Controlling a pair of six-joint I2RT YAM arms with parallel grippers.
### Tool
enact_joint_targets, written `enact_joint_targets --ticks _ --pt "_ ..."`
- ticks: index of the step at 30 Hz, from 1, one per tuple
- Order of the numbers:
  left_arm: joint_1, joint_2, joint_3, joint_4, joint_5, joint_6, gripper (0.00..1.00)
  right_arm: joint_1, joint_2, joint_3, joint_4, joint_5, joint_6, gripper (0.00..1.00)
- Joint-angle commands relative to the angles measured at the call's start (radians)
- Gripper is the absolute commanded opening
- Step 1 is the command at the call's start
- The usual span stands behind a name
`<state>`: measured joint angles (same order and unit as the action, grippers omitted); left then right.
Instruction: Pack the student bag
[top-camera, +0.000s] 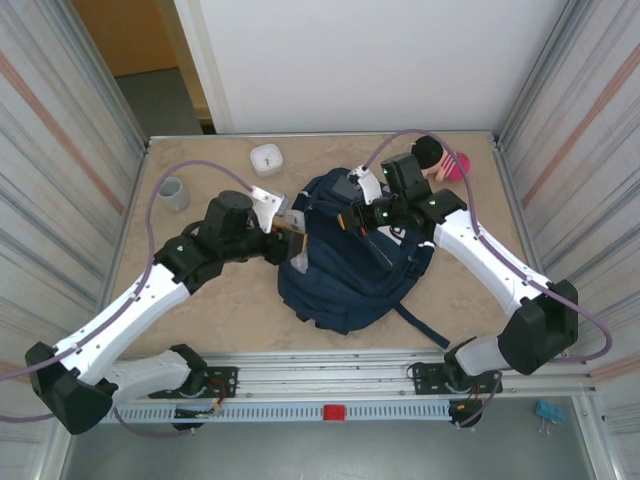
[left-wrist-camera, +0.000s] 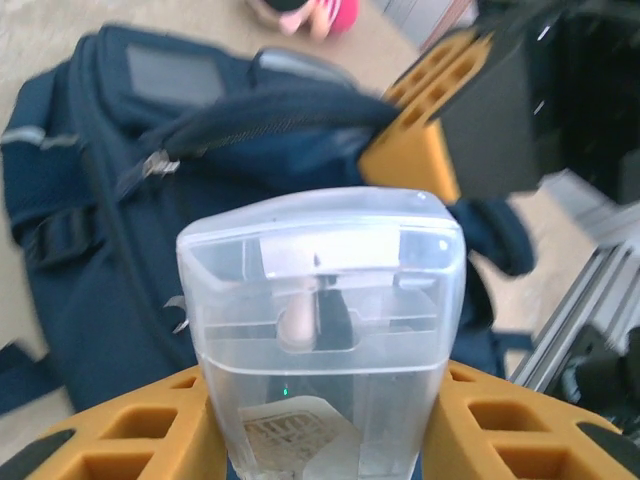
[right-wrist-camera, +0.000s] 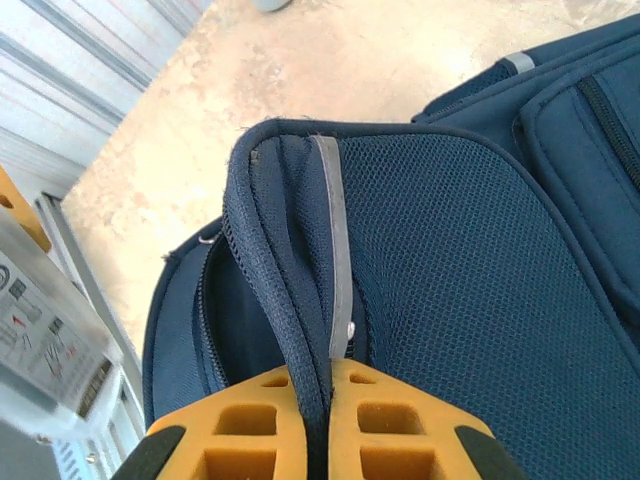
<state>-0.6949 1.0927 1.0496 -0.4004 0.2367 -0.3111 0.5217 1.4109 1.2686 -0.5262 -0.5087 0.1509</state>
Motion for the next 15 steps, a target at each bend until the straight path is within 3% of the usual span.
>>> enact_joint_targets --ticks 1,7,15 --pt "-0.036 0.040 -0.023 0.282 0.009 -0.131 0.45 -0.003 -0.051 0.039 0.086 -0.091 0.068 0.00" --pt "-0.068 0.104 -0.076 0.491 -0.099 -0.253 0.45 -0.005 -0.039 0.049 0.088 -0.103 0.082 0.00" --pt "-0.095 0.136 -0.199 0.536 -0.314 -0.407 0.49 -0.006 -0.057 0.048 0.099 -0.096 0.087 0.00"
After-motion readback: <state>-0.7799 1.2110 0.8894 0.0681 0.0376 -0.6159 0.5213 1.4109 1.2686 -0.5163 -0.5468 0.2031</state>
